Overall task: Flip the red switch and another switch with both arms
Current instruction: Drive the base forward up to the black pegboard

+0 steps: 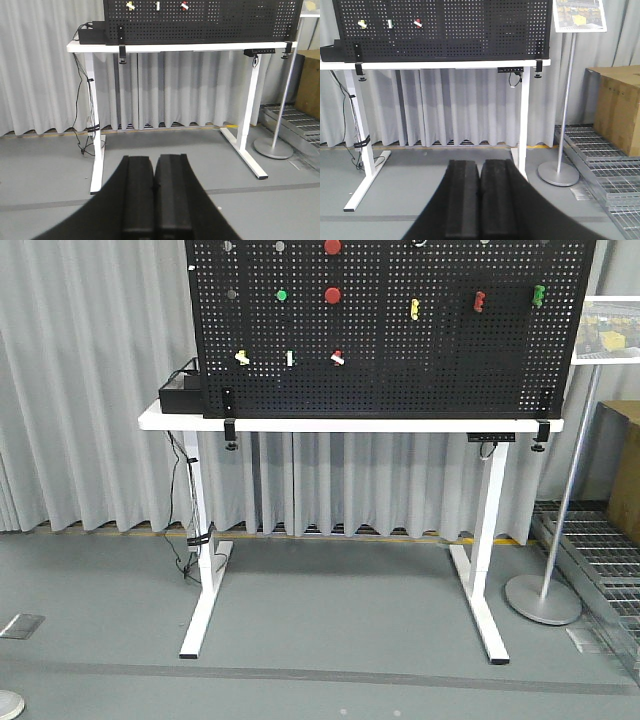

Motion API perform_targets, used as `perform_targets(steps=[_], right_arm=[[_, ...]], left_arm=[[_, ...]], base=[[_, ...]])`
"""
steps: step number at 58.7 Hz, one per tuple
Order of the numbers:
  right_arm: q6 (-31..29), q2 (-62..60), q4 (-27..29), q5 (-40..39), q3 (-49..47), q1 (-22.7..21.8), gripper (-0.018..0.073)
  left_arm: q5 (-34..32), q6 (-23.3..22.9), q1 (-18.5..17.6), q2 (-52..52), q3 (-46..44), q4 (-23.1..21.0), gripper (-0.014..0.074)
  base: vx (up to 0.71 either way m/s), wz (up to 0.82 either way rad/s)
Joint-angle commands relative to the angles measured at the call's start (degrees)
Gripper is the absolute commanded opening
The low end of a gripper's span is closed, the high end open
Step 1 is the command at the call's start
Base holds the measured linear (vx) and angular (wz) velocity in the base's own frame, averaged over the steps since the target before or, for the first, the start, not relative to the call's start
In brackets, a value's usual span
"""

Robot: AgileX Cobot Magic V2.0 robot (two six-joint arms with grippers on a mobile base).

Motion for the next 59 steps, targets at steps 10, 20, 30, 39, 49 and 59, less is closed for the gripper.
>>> perform_targets(steps=[10, 20, 30, 39, 49, 59], right_arm=[[-0.3, -0.5, -0.1, -4.6, 0.3, -0.4, -0.0006], [-0.3, -0.5, -0.1, -4.6, 0.3, -0.4, -0.0006], [-0.3, -0.5, -0.1, -4.6, 0.3, -0.4, -0.0006], [-0.3, -0.5, -0.1, -4.6, 0.3, -0.4, -0.0006], [-0.3, -0.5, -0.1, -4.6, 0.3, -0.4, -0.0006], [-0.3, -0.5, -0.1, -4.6, 0.3, -0.4, -0.0006]], left_arm=[[-4.4, -0.3, 0.1, -1.0, 1.1, -0.5, 0.0003], [-4.4, -0.3, 0.1, -1.0, 1.1, -0.5, 0.0003], [-4.4, -0.3, 0.1, -1.0, 1.1, -0.5, 0.0003], [-4.4, -0.3, 0.1, -1.0, 1.1, -0.5, 0.0003], [-4.4, -0.3, 0.1, -1.0, 1.1, -0.5, 0.0003], [-4.4, -0.3, 0.1, -1.0, 1.1, -0.5, 0.0003]], base=[[0.0, 0.0], [0.0, 0.0], [0.0, 0.0], [0.0, -0.01], [0.04, 0.0], [0.13, 0.01]])
